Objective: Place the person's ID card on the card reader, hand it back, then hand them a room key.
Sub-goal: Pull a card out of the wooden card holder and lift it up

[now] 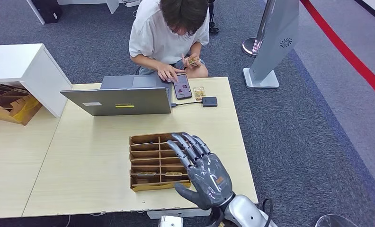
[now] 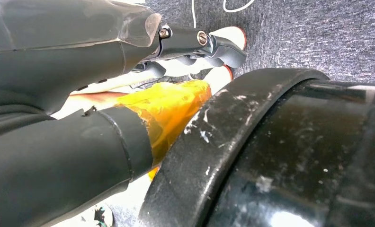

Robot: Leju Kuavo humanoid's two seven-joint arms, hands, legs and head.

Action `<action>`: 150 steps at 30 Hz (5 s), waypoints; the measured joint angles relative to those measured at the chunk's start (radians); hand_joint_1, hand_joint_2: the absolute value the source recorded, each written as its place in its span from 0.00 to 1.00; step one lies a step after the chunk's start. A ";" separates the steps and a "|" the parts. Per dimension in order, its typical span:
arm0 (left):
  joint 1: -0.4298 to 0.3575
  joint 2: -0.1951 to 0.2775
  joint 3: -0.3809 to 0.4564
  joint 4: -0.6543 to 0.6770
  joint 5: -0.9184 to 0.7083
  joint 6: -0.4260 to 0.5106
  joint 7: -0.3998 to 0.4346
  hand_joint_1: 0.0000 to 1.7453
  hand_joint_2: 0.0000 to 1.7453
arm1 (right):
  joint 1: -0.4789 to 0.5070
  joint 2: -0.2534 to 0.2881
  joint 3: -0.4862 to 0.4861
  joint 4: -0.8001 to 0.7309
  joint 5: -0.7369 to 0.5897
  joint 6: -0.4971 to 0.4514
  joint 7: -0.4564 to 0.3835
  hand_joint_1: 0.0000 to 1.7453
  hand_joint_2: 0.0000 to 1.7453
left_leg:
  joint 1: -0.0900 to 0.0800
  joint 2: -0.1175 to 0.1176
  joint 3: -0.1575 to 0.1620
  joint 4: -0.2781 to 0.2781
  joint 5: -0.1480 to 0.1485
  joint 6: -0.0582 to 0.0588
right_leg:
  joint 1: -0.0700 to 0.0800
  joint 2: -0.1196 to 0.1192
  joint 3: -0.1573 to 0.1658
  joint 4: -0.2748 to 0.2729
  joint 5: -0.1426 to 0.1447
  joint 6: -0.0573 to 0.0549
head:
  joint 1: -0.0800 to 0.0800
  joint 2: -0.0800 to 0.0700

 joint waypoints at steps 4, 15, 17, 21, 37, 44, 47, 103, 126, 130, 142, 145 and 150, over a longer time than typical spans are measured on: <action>0.000 0.000 0.000 0.000 0.000 0.000 0.000 0.00 0.00 | 0.009 -0.002 0.009 0.008 -0.007 0.008 0.003 0.02 1.00 | 0.000 0.000 0.000 0.000 0.000 0.000 | 0.000 0.000 0.000 0.000 0.000 0.000 | 0.000 0.000; 0.000 0.000 0.000 0.000 -0.010 -0.001 0.000 0.00 0.00 | 0.019 -0.002 0.019 0.058 -0.003 0.014 0.025 0.16 1.00 | 0.000 0.000 0.000 0.000 0.000 0.000 | 0.000 0.000 0.000 0.000 0.000 0.000 | 0.000 0.000; 0.000 0.000 0.000 0.000 -0.011 -0.001 0.000 0.00 0.00 | 0.019 -0.002 0.019 0.067 0.000 0.014 0.030 0.19 1.00 | 0.000 0.000 0.000 0.000 0.000 0.000 | 0.000 0.000 0.000 0.000 0.000 0.000 | 0.000 0.000; -0.001 0.000 0.000 0.000 -0.013 -0.002 0.000 0.00 0.00 | 0.019 -0.002 0.019 0.084 0.004 0.015 0.035 0.29 1.00 | 0.000 0.000 0.000 0.000 0.000 0.000 | 0.000 0.000 0.000 0.000 0.000 0.000 | 0.000 0.000; -0.003 0.000 0.000 0.000 -0.022 -0.006 0.000 0.00 0.00 | 0.017 0.014 0.019 0.148 0.007 0.025 0.049 0.19 1.00 | 0.000 0.000 0.000 0.000 0.000 0.000 | 0.000 0.000 0.000 0.000 0.000 0.000 | 0.000 0.000; -0.005 0.000 0.000 0.000 -0.024 -0.014 0.000 0.00 0.00 | 0.006 0.024 0.019 0.170 0.001 0.041 0.051 0.14 1.00 | 0.000 0.000 0.000 0.000 0.000 0.000 | 0.000 0.000 0.000 0.000 0.000 0.000 | 0.000 0.000; -0.006 -0.001 0.000 0.000 -0.025 -0.017 0.000 0.00 0.00 | -0.009 0.025 0.018 0.187 -0.016 0.050 0.044 0.13 1.00 | 0.000 0.000 0.000 0.000 0.000 0.000 | 0.000 0.000 0.000 0.000 0.000 0.000 | 0.000 0.000; -0.015 -0.002 0.000 -0.001 -0.048 -0.042 0.001 0.00 0.00 | -0.066 0.101 0.018 0.410 -0.050 0.068 0.058 0.22 1.00 | 0.000 0.000 0.000 0.000 0.000 0.000 | 0.000 0.000 0.000 0.000 0.000 0.000 | 0.000 0.000; -0.016 -0.002 0.000 -0.008 -0.058 -0.053 0.002 0.00 0.00 | -0.089 0.127 0.014 0.472 -0.053 0.066 0.079 0.29 1.00 | 0.000 0.000 0.000 0.000 0.000 0.000 | 0.000 0.000 0.000 0.000 0.000 0.000 | 0.000 0.000; -0.017 -0.002 0.000 -0.008 -0.060 -0.053 0.002 0.00 0.00 | -0.093 0.129 0.013 0.477 -0.054 0.066 0.081 0.31 1.00 | 0.000 0.000 0.000 0.000 0.000 0.000 | 0.000 0.000 0.000 0.000 0.000 0.000 | 0.000 0.000; -0.017 -0.002 0.000 -0.008 -0.060 -0.054 0.002 0.00 0.00 | -0.095 0.130 0.012 0.478 -0.055 0.066 0.083 0.33 1.00 | 0.000 0.000 0.000 0.000 0.000 0.000 | 0.000 0.000 0.000 0.000 0.000 0.000 | 0.000 0.000; -0.017 -0.002 0.000 -0.008 -0.061 -0.054 0.002 0.00 0.00 | -0.099 0.135 0.009 0.485 -0.055 0.065 0.085 0.36 1.00 | 0.000 0.000 0.000 0.000 0.000 0.000 | 0.000 0.000 0.000 0.000 0.000 0.000 | 0.000 0.000; -0.017 -0.002 0.000 -0.008 -0.062 -0.055 0.002 0.00 0.00 | -0.101 0.137 0.007 0.487 -0.055 0.064 0.085 0.49 1.00 | 0.000 0.000 0.000 0.000 0.000 0.000 | 0.000 0.000 0.000 0.000 0.000 0.000 | 0.000 0.000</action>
